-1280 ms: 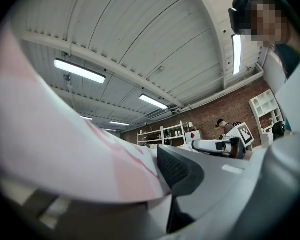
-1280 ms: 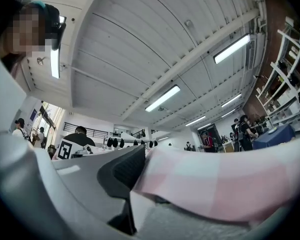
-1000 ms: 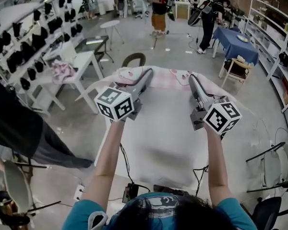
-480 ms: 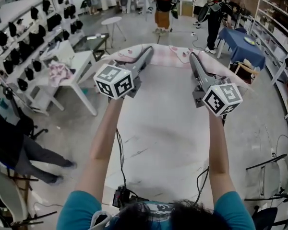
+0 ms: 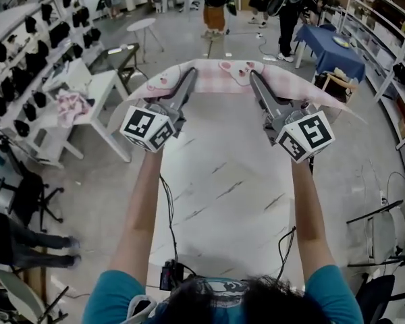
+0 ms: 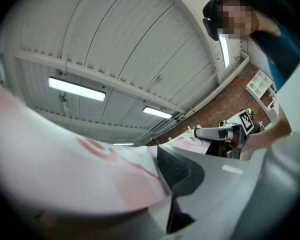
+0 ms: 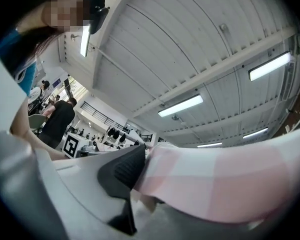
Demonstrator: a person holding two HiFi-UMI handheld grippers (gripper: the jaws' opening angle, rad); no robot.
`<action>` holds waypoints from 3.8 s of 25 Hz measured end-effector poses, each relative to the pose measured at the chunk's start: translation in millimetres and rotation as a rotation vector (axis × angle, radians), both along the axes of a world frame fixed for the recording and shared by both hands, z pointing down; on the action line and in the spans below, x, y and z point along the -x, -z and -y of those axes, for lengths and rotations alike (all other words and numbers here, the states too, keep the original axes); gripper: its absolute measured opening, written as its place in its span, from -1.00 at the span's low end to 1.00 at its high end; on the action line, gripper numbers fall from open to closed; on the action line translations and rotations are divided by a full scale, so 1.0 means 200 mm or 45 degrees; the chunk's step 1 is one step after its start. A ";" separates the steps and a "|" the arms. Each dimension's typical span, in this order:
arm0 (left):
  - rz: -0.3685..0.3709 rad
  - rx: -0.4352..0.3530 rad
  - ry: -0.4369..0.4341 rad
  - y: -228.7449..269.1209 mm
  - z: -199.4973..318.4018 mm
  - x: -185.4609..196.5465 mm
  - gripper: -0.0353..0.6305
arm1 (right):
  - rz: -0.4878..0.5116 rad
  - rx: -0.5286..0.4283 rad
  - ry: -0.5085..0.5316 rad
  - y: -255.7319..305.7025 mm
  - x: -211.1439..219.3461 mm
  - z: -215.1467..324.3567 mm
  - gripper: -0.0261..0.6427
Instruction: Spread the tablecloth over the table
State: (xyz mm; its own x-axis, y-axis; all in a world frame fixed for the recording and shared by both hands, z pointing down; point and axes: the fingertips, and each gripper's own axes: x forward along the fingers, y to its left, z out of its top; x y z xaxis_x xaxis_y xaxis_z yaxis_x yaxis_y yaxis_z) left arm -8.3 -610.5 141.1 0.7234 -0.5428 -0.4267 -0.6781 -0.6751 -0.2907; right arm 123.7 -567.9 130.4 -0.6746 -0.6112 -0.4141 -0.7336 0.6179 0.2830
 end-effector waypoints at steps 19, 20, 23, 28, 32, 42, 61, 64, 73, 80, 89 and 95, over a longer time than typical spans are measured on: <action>-0.044 0.158 0.199 -0.37 -0.08 0.66 -0.64 | -0.242 0.068 0.307 -0.31 0.67 0.03 -0.74; -0.064 0.182 0.175 -0.41 -0.11 0.67 -0.64 | -0.238 0.084 0.307 -0.34 0.68 0.01 -0.74; -0.087 0.240 0.076 -0.51 -0.22 0.62 -0.64 | -0.170 0.169 0.304 -0.46 0.62 -0.11 -0.74; 0.020 0.314 -0.042 -0.70 -0.39 0.47 -0.63 | 0.011 0.381 0.231 -0.72 0.45 -0.30 -0.74; 0.027 0.404 -0.142 -0.85 -0.53 0.38 -0.64 | 0.127 0.535 0.164 -0.91 0.36 -0.46 -0.74; 0.140 0.539 -0.277 -1.11 -1.00 0.35 -0.64 | 0.312 0.789 0.023 -1.25 0.34 -0.97 -0.74; -0.030 1.029 -0.251 -1.73 -1.65 0.51 -0.67 | 0.532 1.321 0.097 -1.85 0.44 -1.61 -0.75; -0.064 1.156 -0.162 -1.81 -1.73 0.52 -0.72 | 0.672 1.438 0.121 -1.96 0.45 -1.69 -0.77; 0.004 1.349 0.012 -2.00 -1.95 0.57 -0.82 | 1.125 1.853 0.197 -2.37 0.41 -2.12 -0.55; 0.032 1.427 0.073 -2.07 -2.06 0.66 -0.82 | 2.047 2.007 0.174 -2.75 0.21 -2.33 -0.24; -0.104 1.559 0.152 -2.23 -2.08 0.79 -0.81 | 1.887 1.702 -0.221 -2.86 -0.23 -2.34 -0.91; -0.030 1.646 0.256 -2.46 -2.00 0.78 -0.80 | 1.292 1.548 -0.200 -2.59 -0.22 -2.14 -0.91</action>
State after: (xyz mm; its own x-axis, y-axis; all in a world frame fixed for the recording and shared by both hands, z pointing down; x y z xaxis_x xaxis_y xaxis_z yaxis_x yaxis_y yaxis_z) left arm -164.9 -209.8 633.4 0.5816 -0.6641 0.4698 -0.7952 -0.3425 0.5003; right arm 167.2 -139.9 649.1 -0.3356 -0.9327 0.1321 -0.3779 0.0049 -0.9258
